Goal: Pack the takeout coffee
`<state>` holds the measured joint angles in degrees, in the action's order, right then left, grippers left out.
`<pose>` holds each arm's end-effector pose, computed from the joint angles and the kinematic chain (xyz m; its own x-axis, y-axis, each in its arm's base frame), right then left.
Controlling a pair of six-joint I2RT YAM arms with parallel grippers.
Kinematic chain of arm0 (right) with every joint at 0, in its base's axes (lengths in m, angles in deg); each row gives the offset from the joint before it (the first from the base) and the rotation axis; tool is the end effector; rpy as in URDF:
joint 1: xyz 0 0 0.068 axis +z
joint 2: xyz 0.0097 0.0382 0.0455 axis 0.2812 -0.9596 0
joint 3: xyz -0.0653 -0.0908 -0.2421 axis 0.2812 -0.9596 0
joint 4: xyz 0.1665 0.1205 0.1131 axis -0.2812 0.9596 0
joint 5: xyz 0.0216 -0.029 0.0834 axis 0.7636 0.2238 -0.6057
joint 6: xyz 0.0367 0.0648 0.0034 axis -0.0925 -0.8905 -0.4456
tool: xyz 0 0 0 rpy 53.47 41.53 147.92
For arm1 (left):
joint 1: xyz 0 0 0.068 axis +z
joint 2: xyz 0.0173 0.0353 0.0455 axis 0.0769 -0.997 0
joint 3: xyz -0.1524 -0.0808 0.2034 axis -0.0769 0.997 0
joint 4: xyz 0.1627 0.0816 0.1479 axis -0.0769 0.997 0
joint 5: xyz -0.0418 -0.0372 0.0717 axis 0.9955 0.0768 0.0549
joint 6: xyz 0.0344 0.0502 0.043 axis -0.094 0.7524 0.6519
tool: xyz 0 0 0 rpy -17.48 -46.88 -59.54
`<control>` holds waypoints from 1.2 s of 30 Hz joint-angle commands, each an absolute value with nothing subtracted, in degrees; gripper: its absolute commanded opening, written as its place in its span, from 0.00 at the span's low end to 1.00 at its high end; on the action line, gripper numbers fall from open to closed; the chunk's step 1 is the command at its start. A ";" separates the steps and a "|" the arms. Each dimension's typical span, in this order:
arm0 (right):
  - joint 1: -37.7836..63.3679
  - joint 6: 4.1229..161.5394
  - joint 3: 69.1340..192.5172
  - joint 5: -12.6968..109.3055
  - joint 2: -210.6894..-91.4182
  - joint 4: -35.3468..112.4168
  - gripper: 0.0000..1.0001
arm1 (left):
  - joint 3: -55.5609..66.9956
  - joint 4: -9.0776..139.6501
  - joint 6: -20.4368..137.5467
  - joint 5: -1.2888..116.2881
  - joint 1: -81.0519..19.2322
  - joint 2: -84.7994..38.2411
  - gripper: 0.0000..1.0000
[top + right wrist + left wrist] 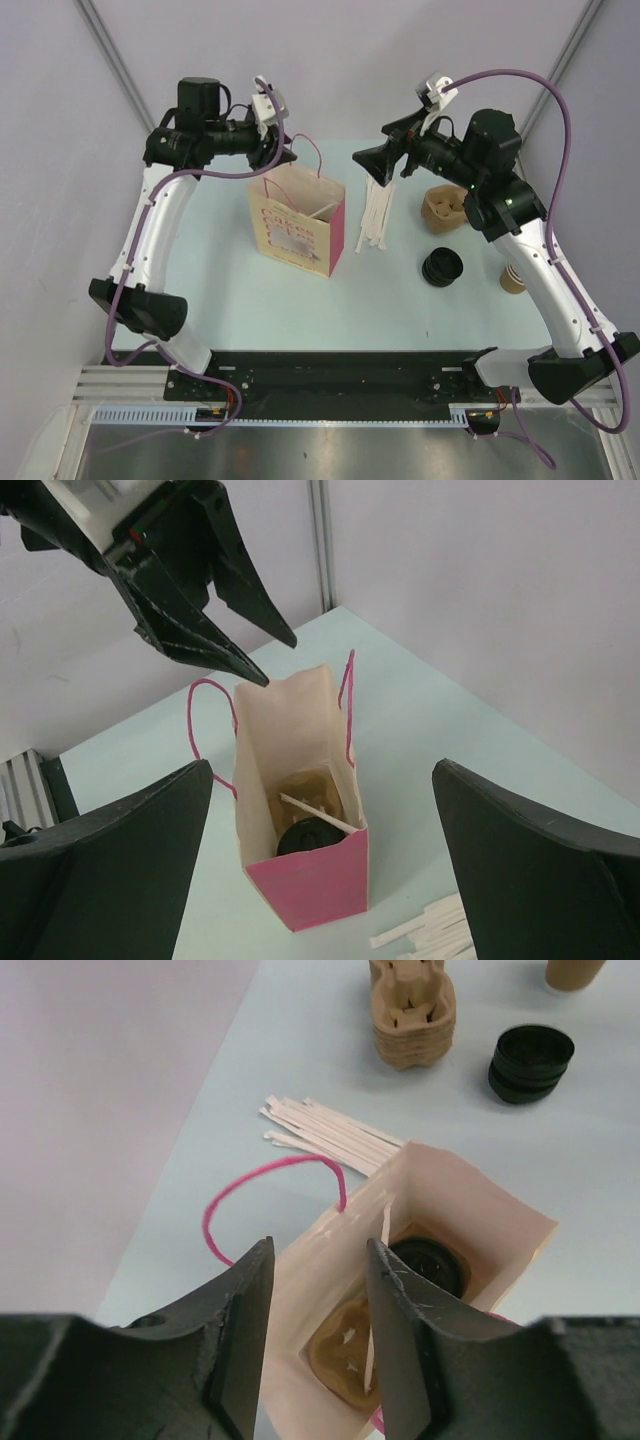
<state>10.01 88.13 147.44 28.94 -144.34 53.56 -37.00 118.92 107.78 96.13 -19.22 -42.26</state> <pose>0.2271 0.1442 0.4902 0.0141 0.0332 -0.9993 -0.8027 0.5963 0.0085 0.2988 -0.1262 0.4421 0.0814 0.4102 -0.9083 0.9216 0.3160 0.2253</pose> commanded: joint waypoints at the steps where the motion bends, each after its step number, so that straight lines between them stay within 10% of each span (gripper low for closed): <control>1: 9.07 87.89 148.35 29.40 -143.80 53.23 0.98 | -41.64 114.42 100.64 96.00 -18.56 -40.25 0.51; 11: 2.83 88.06 150.38 30.63 -143.80 57.71 1.00 | -41.12 109.23 84.05 96.79 -10.66 -33.48 0.72; 15: -1.03 88.24 150.03 30.72 -143.54 60.87 1.00 | -39.54 110.62 80.16 94.69 -4.60 -30.33 1.00; 36: -11.85 93.77 130.53 35.11 -133.98 80.48 1.00 | 5.10 121.27 84.45 78.78 5.08 -7.73 0.99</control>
